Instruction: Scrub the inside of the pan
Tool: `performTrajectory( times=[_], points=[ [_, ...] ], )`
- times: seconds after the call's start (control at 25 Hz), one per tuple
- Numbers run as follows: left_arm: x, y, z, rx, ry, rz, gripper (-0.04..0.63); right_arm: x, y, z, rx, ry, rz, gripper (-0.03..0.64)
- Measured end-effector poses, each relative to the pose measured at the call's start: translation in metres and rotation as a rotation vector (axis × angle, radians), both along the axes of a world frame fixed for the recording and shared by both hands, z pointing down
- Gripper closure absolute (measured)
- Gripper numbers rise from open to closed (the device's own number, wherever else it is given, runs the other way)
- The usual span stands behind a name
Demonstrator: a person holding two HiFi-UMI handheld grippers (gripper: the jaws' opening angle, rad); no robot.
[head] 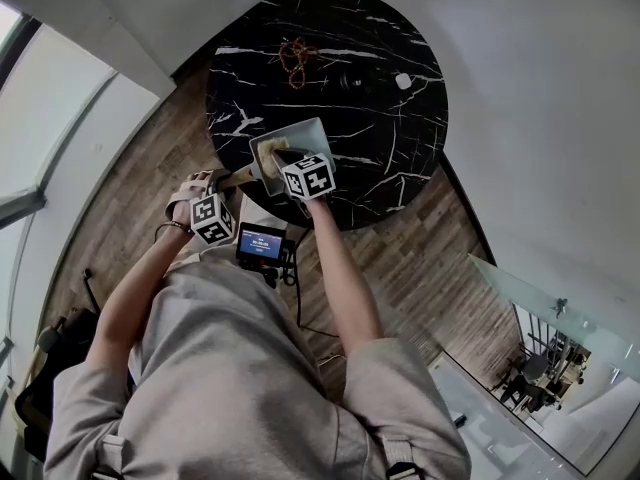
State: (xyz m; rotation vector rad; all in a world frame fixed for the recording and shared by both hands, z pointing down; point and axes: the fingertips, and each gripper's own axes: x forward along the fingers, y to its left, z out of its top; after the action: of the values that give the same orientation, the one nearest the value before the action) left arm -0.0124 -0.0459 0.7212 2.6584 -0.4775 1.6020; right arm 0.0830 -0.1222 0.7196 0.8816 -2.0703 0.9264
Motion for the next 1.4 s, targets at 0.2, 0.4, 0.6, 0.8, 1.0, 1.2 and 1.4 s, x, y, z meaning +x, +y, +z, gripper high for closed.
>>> performTrajectory(
  times=[0.2, 0.4, 0.6, 0.8, 1.0, 1.2, 1.4],
  points=[
    [0.000, 0.001, 0.000, 0.003, 0.002, 0.002, 0.453, 0.036, -0.008, -0.020, 0.148, 0.190, -0.046, 0.598],
    [0.000, 0.000, 0.001, 0.003, -0.001, 0.004, 0.453, 0.085, -0.012, -0.008, 0.194, 0.476, -0.142, 0.598],
    [-0.001, -0.001, 0.000, 0.001, 0.003, -0.003, 0.454, 0.108, -0.007, 0.014, 0.154, 0.573, -0.177, 0.598],
    [0.000, 0.000, 0.000, 0.001, 0.009, -0.015, 0.454, 0.102, 0.003, 0.029, 0.133, 0.578, -0.208, 0.597],
    [-0.001, -0.001, 0.000, 0.004, 0.008, -0.020, 0.454, 0.098, 0.006, 0.029, 0.079, 0.540, -0.174, 0.597],
    [-0.001, -0.001, 0.000, 0.008, 0.004, -0.022, 0.455, 0.094, 0.010, 0.029, 0.063, 0.525, -0.165, 0.597],
    [-0.001, -0.001, 0.001, 0.007, 0.001, -0.022, 0.454, 0.081, 0.016, 0.029, 0.061, 0.498, -0.173, 0.597]
  ],
)
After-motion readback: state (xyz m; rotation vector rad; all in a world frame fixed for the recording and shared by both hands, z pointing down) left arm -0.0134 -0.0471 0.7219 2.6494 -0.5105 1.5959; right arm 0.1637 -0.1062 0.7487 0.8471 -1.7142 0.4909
